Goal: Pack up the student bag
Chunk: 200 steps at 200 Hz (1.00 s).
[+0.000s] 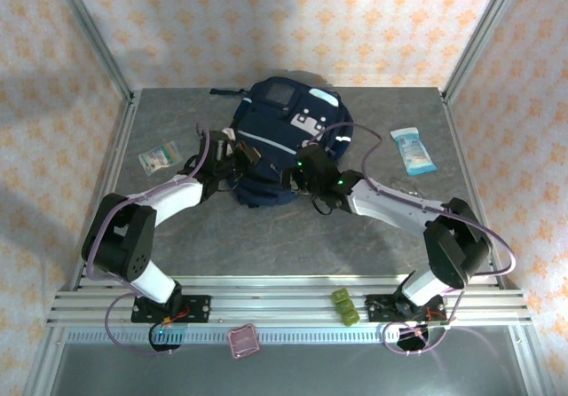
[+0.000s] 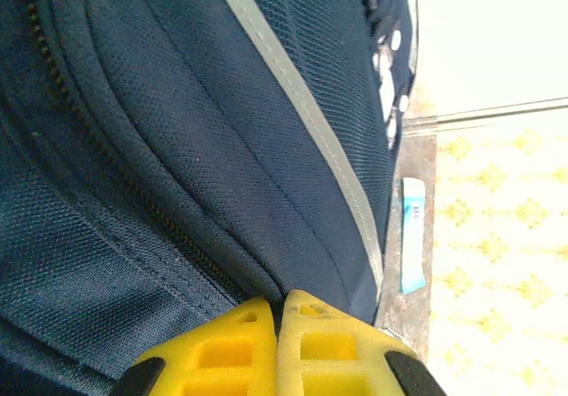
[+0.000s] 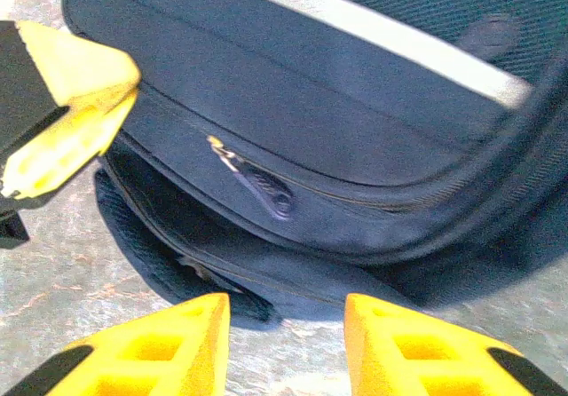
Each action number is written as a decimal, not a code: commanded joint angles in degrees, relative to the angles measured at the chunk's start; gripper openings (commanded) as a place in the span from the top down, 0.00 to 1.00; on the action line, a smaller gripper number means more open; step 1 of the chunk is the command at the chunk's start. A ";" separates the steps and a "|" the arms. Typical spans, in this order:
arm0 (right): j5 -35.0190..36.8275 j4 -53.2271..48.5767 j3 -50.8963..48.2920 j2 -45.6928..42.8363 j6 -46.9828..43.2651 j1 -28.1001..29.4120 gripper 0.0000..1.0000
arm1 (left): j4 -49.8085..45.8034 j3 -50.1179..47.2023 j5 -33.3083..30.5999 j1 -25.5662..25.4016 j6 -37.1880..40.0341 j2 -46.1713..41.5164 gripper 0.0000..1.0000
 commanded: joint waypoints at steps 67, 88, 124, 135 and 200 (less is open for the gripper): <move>7.18 0.76 8.51 7.96 -1.06 0.89 0.53 | 1.64 4.80 3.37 -2.36 -0.53 -4.15 1.00; 6.80 -0.54 9.41 8.60 -0.67 0.90 0.56 | 1.24 4.81 3.20 -2.46 -0.17 -4.22 1.00; 7.95 0.08 5.07 4.50 0.66 0.90 0.56 | -6.23 3.66 -4.03 -2.54 3.39 -5.16 0.68; 8.24 0.22 3.80 3.15 1.11 0.90 0.55 | -6.75 1.65 -6.45 -2.53 3.00 -5.36 0.55; 8.48 1.13 0.00 0.05 3.05 0.90 0.54 | -3.29 -0.11 -9.77 -2.63 0.66 1.11 0.47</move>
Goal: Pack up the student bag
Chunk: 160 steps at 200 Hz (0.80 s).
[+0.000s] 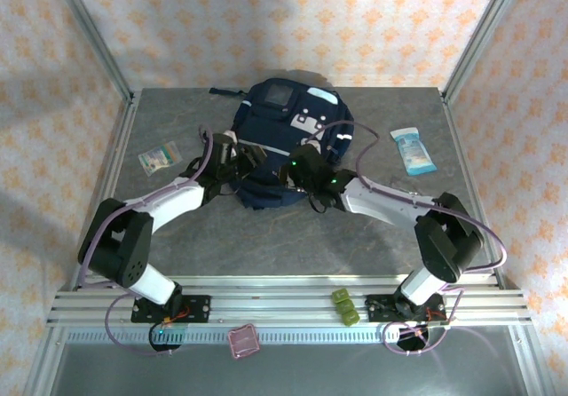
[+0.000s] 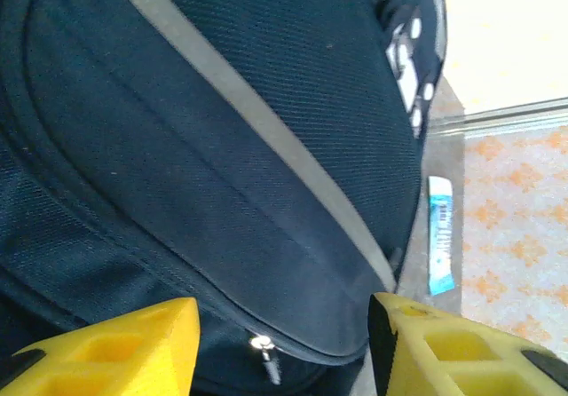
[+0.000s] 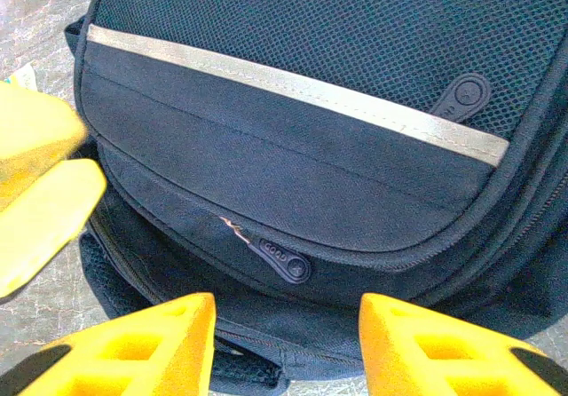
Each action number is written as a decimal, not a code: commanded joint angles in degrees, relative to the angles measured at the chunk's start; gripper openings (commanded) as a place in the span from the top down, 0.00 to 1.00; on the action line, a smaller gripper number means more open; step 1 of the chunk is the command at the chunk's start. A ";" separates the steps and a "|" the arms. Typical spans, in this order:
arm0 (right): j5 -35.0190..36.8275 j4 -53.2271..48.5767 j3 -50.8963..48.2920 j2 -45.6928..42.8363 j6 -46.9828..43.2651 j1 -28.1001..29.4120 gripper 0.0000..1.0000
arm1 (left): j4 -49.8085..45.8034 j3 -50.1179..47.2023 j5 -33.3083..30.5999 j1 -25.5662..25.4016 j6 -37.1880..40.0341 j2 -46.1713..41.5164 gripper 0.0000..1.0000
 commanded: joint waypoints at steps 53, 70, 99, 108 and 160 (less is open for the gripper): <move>1.40 0.46 -1.79 -2.58 2.18 0.31 0.54 | 0.71 4.54 -6.75 -0.33 -0.99 7.41 0.46; 1.50 0.29 -1.89 -2.72 2.21 0.26 0.54 | -0.01 6.34 -6.93 -0.29 -1.15 9.60 0.45; 0.75 0.85 -2.54 -2.80 2.63 0.26 0.54 | 1.42 8.45 -5.21 0.18 -2.11 12.81 0.63; 0.58 1.19 -2.97 -2.91 2.81 0.31 0.54 | 1.54 9.50 -3.68 0.45 -2.25 14.20 0.80; 1.34 2.14 -5.54 -3.71 1.89 0.30 0.47 | 3.32 12.75 3.13 1.36 -3.35 16.07 1.00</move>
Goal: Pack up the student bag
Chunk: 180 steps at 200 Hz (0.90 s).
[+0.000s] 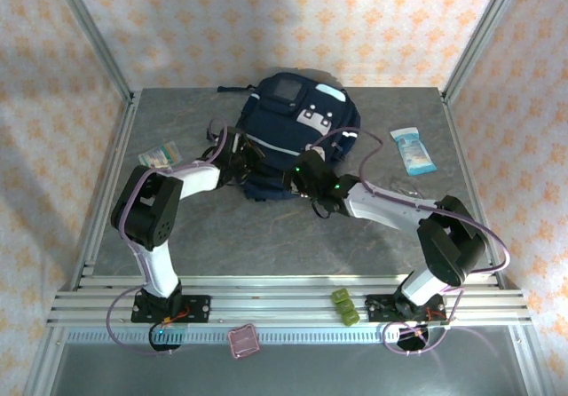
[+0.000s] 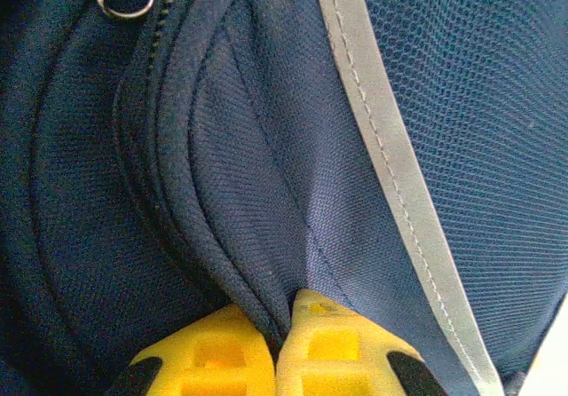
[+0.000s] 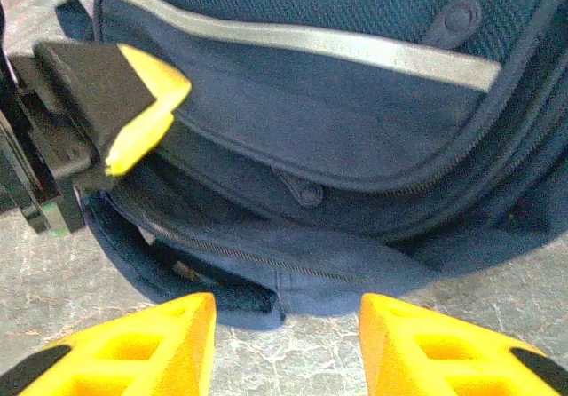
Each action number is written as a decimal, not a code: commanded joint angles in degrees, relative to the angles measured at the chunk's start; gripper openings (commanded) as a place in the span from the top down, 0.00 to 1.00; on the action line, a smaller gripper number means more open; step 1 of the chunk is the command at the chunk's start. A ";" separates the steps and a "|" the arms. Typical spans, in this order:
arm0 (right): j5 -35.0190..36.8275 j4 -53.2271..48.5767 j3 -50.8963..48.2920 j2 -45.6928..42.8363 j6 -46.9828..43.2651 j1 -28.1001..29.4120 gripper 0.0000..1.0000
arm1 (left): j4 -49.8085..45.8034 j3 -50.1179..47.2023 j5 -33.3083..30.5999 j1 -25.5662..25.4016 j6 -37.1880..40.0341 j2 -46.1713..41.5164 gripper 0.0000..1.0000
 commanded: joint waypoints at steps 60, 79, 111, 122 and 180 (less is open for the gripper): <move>3.20 2.58 1.79 -1.35 -2.94 -0.44 0.48 | 0.24 3.63 6.51 -0.44 -0.18 -9.62 1.00; 1.76 3.26 2.89 -0.52 -3.23 -1.55 0.49 | 0.48 3.76 7.20 -0.65 -0.84 -11.57 1.00; 1.83 3.47 5.55 1.68 -4.73 -1.92 0.48 | 0.34 4.45 8.18 -1.31 -1.12 -12.44 1.00; 1.92 3.43 6.42 3.02 -5.20 -2.07 0.47 | 0.65 4.47 8.31 -1.32 -1.28 -12.43 1.00; 1.44 3.42 9.67 8.14 -4.81 -2.93 0.51 | 1.79 4.42 8.67 -1.48 -2.33 -12.76 1.00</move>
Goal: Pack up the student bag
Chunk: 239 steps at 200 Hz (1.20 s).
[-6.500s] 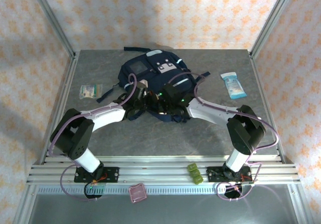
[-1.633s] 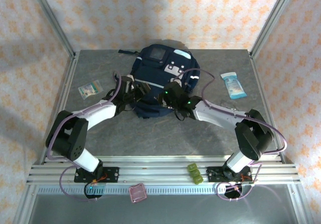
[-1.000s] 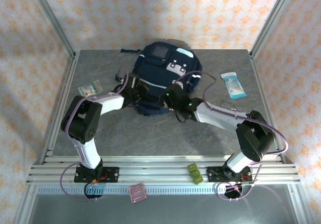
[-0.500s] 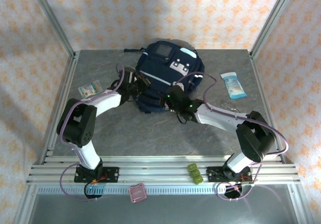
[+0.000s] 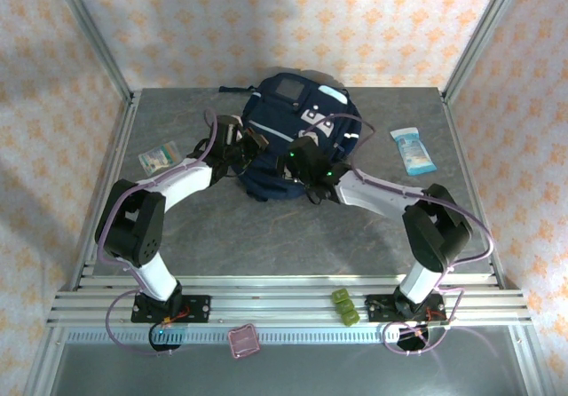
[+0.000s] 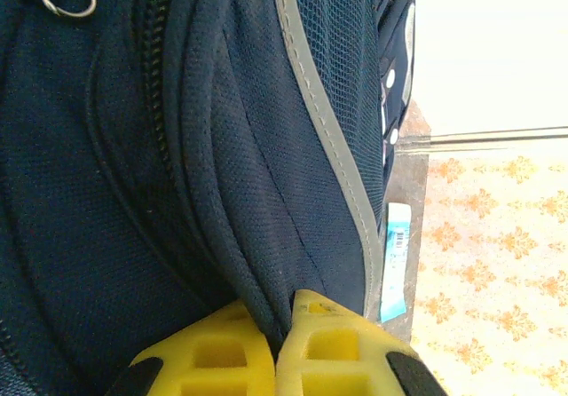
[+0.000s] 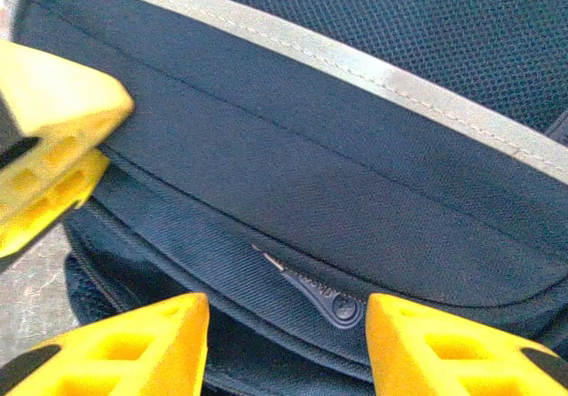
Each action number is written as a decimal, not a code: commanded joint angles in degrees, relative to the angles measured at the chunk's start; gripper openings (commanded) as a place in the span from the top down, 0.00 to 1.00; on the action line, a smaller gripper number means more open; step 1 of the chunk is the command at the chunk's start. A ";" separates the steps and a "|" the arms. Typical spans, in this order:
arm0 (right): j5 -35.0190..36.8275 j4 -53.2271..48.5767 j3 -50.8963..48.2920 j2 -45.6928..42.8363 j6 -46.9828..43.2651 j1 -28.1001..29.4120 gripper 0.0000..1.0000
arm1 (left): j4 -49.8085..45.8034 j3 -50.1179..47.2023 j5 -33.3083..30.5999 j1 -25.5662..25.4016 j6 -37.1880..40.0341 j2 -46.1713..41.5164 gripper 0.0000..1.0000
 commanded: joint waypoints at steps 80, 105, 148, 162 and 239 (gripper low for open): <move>-0.27 0.30 7.06 8.09 -1.78 -1.87 0.58 | 5.98 2.80 5.00 -1.25 -2.26 -4.04 1.00; 1.61 -0.17 9.35 10.24 -0.54 -1.94 0.58 | 6.99 2.53 5.53 -1.62 -3.02 -3.58 1.00; 8.21 -6.75 14.71 15.23 5.62 -3.15 0.98 | 7.66 2.11 5.58 -1.87 -3.53 -3.69 1.00; 7.44 -6.25 13.56 14.70 6.30 -3.78 1.00 | 7.37 2.01 5.41 -1.76 -3.22 -3.83 1.00; -17.63 7.49 -3.31 1.97 10.46 -6.64 1.00 | 6.77 0.56 4.47 0.45 -1.93 -3.86 1.00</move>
